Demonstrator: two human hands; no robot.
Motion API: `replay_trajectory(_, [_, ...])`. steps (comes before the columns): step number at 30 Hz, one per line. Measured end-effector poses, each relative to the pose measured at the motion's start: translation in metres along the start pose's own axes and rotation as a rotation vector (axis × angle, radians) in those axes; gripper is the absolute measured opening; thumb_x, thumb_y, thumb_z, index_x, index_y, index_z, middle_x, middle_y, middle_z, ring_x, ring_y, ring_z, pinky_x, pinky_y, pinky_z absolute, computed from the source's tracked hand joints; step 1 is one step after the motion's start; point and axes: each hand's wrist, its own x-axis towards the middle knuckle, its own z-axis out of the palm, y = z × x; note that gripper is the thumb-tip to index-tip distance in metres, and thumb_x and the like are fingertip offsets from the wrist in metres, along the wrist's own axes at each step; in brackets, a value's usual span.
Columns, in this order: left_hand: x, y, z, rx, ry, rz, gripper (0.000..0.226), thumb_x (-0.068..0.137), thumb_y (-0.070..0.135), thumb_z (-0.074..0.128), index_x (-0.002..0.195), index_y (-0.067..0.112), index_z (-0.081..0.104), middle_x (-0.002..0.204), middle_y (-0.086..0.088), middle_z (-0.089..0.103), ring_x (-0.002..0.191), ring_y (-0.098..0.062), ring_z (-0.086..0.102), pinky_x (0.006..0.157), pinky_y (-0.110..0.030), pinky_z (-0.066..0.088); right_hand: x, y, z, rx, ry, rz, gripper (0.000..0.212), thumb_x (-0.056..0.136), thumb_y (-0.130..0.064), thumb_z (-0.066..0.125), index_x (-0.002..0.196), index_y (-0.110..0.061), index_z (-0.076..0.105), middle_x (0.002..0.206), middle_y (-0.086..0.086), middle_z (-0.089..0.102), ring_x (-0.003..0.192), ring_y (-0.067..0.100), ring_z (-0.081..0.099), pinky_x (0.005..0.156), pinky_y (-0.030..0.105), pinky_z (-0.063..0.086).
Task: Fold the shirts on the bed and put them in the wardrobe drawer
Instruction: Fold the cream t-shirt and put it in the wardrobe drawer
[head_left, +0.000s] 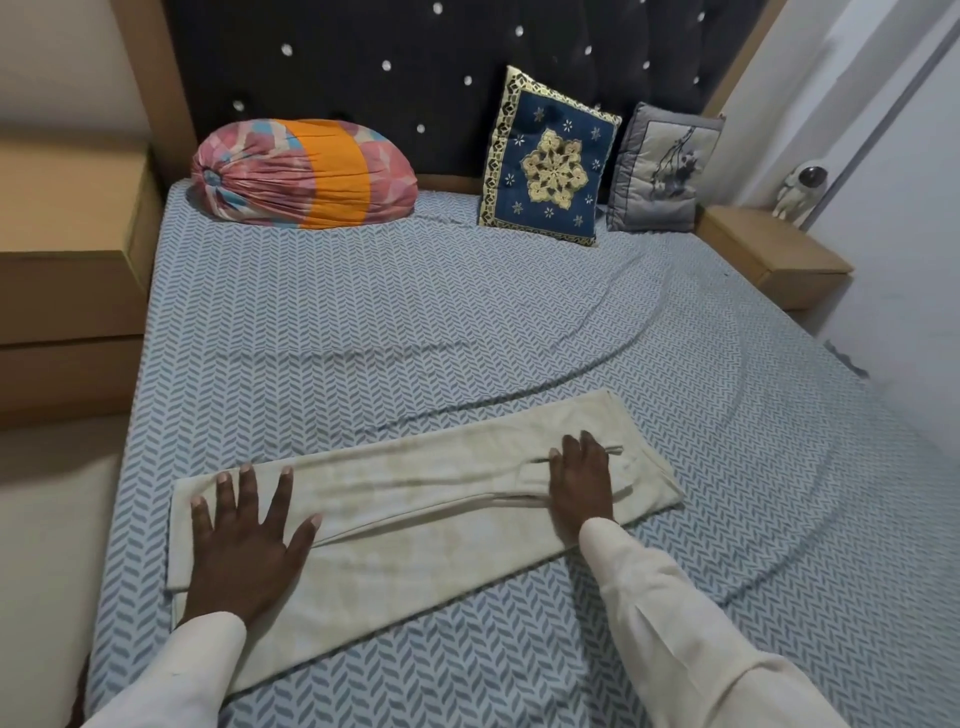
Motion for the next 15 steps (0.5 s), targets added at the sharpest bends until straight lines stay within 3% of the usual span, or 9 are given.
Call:
replay_trajectory(5, [0.002,0.003,0.002,-0.016,0.033,-0.004,0.087,0.084,0.075,0.005,0.155,0.025,0.015,0.162,-0.017,0.007,0.149,-0.038,0.004,0.114,-0.046,-0.017,0.0,0.017,0.022,0.118,-0.082,0.249,0.047,0.096,-0.037,0.037,0.124,-0.007,0.059,0.133,0.026,0.051,0.12,0.043,0.048,0.106,0.041,0.03])
replay_trajectory(8, [0.004,0.0,-0.003,-0.012,-0.022,-0.027,0.093,0.075,0.079,-0.005,0.153,0.028,-0.005,0.162,-0.012,-0.009,0.149,-0.032,-0.013,0.113,-0.046,-0.019,0.013,0.018,0.013,0.095,-0.238,0.216,0.059,0.089,-0.046,0.027,0.116,-0.005,0.061,0.123,0.027,0.057,0.115,0.045,0.053,0.101,0.047,0.039])
replay_trajectory(10, [0.005,0.0,-0.013,-0.037,-0.083,-0.022,0.086,0.083,0.078,0.002,0.154,0.029,-0.007,0.162,-0.01,-0.012,0.148,-0.031,-0.015,0.114,-0.048,-0.015,0.024,0.017,-0.007,0.088,-0.358,0.162,0.068,0.086,-0.051,0.021,0.113,-0.002,0.06,0.119,0.026,0.058,0.117,0.043,0.053,0.099,0.047,0.039])
replay_trajectory(12, [-0.003,-0.001,-0.022,-0.039,-0.094,-0.011,0.072,0.095,0.065,0.014,0.156,0.028,0.007,0.163,-0.011,0.001,0.15,-0.031,-0.008,0.116,-0.051,-0.009,0.029,0.01,-0.031,0.067,-0.451,0.111,0.06,0.096,-0.047,0.024,0.124,-0.004,0.055,0.129,0.021,0.054,0.124,0.039,0.047,0.102,0.043,0.034])
replay_trajectory(15, [-0.032,-0.006,-0.027,-0.09,0.037,-0.055,0.074,0.092,0.056,0.015,0.145,0.015,0.045,0.15,-0.017,0.04,0.145,-0.039,0.023,0.116,-0.054,0.004,0.016,-0.028,-0.046,0.086,-0.251,0.065,0.048,0.09,-0.034,0.039,0.117,-0.003,0.063,0.112,0.021,0.066,0.105,0.039,0.06,0.094,0.041,0.045])
